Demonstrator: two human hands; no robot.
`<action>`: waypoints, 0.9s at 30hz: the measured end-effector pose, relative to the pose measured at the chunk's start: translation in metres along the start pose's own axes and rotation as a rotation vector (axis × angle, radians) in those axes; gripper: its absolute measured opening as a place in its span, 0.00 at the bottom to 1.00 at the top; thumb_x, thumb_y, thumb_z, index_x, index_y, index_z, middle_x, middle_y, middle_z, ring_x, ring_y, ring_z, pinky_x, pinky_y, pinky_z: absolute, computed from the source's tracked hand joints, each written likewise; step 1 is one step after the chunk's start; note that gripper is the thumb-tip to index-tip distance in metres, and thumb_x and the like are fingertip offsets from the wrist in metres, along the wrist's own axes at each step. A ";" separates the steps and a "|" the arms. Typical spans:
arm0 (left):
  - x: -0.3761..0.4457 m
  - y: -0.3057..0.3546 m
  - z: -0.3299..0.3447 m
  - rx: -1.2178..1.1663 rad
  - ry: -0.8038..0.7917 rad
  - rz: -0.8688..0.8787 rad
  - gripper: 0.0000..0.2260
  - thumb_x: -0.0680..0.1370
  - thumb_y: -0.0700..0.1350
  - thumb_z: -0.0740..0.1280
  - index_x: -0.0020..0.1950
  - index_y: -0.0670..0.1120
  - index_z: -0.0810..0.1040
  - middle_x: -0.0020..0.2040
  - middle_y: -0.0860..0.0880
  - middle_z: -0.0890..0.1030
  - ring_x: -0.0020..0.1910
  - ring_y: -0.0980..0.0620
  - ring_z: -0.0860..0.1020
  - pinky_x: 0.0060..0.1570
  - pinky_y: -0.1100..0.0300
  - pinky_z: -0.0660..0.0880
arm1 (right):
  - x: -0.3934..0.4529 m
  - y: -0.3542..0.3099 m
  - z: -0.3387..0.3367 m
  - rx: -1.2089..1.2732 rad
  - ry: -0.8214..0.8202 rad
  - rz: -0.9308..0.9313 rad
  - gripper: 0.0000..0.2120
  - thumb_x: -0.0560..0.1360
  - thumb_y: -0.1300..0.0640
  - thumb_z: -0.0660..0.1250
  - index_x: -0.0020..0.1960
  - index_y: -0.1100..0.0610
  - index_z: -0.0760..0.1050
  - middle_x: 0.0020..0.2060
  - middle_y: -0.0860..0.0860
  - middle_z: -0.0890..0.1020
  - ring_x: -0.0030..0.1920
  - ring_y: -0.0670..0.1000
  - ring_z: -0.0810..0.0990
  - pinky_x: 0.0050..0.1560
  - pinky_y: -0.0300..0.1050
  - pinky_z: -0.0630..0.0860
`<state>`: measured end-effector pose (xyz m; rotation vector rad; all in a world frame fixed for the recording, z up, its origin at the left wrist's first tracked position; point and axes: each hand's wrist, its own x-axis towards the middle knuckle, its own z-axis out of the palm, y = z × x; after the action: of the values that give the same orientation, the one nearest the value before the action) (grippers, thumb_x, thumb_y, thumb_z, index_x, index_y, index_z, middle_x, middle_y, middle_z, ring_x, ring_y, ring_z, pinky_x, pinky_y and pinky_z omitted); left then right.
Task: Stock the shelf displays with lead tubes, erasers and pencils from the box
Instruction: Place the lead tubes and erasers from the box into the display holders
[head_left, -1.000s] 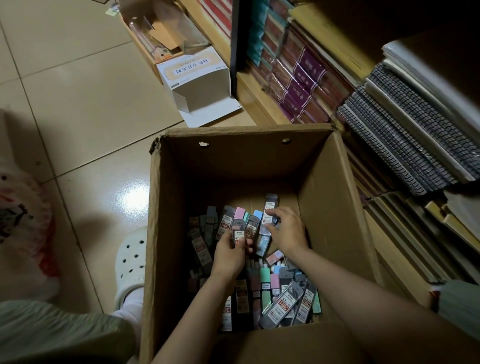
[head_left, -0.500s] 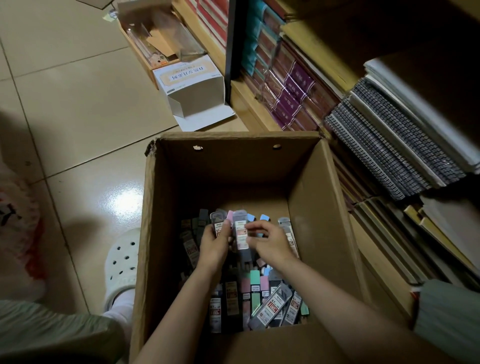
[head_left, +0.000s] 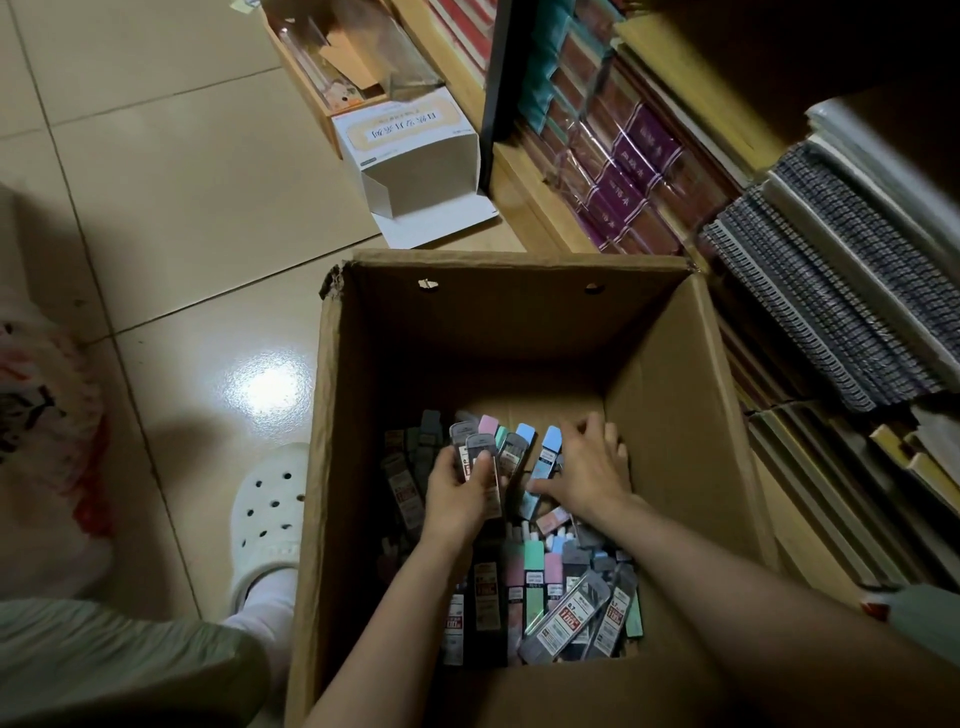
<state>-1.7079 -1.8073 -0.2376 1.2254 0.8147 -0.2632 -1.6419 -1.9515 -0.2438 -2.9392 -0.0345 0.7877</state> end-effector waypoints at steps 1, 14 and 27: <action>0.000 -0.001 -0.001 -0.006 -0.003 0.005 0.04 0.82 0.44 0.63 0.55 0.48 0.75 0.44 0.44 0.84 0.38 0.52 0.83 0.36 0.60 0.80 | 0.002 -0.001 0.004 -0.033 0.012 -0.004 0.41 0.65 0.38 0.75 0.72 0.51 0.64 0.67 0.53 0.64 0.67 0.55 0.62 0.67 0.51 0.63; -0.023 0.055 0.025 -0.008 -0.199 -0.010 0.07 0.83 0.40 0.59 0.60 0.43 0.68 0.37 0.45 0.77 0.32 0.51 0.76 0.33 0.57 0.74 | -0.034 -0.013 -0.071 0.686 0.267 -0.056 0.18 0.78 0.60 0.67 0.65 0.49 0.68 0.46 0.53 0.79 0.46 0.54 0.80 0.43 0.47 0.76; -0.142 0.272 0.086 0.474 -0.759 0.565 0.11 0.80 0.42 0.64 0.57 0.58 0.74 0.52 0.46 0.81 0.45 0.55 0.83 0.41 0.58 0.81 | -0.175 0.033 -0.309 0.640 0.760 -0.381 0.18 0.74 0.55 0.73 0.57 0.47 0.68 0.46 0.44 0.80 0.42 0.42 0.81 0.42 0.42 0.81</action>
<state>-1.6111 -1.8238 0.0661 1.5836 -0.2766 -0.4301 -1.6391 -2.0202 0.1056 -2.3096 -0.2250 -0.3359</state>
